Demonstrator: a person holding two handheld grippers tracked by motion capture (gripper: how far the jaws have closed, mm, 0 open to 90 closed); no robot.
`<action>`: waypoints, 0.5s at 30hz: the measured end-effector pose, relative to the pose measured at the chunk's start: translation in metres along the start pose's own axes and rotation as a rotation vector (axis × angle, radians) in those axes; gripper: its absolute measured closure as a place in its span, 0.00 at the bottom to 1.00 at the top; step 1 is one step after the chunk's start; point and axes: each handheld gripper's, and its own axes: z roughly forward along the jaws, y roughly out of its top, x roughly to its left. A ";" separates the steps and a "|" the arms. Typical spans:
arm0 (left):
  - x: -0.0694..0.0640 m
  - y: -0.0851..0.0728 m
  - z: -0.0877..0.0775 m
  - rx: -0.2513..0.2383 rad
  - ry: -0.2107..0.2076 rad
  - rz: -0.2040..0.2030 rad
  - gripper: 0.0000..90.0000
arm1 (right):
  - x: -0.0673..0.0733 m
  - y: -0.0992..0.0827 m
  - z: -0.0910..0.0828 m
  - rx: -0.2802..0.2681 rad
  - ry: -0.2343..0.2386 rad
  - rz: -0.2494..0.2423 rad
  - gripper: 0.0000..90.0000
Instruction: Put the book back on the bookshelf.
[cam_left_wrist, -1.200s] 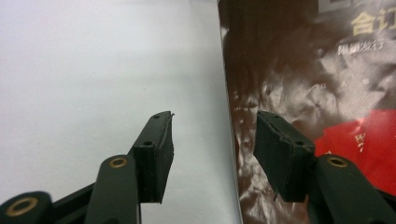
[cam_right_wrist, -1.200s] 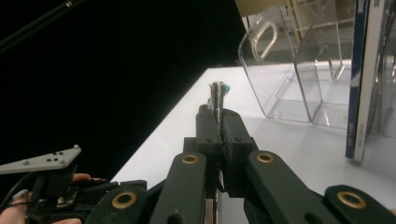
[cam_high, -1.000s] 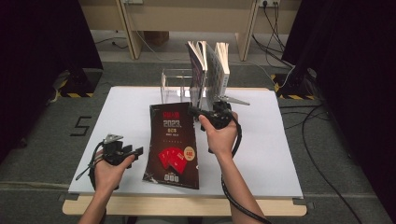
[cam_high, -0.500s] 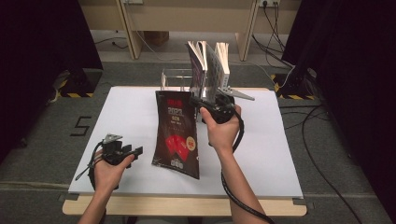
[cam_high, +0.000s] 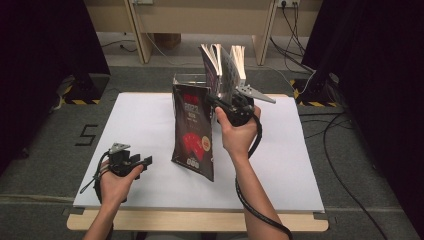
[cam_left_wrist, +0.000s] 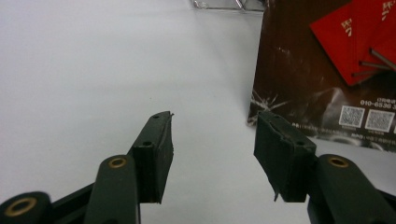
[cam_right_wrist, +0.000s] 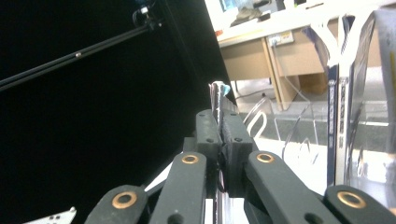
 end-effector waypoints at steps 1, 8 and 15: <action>0.000 0.000 0.000 0.001 -0.001 0.000 0.51 | 0.001 0.001 0.000 -0.007 -0.001 -0.003 0.98; 0.000 0.001 -0.001 -0.007 -0.001 0.000 0.51 | 0.002 0.009 0.005 -0.035 -0.024 -0.026 0.98; -0.001 0.002 -0.001 -0.020 -0.006 -0.001 0.51 | 0.001 0.014 0.012 -0.061 -0.036 -0.037 0.98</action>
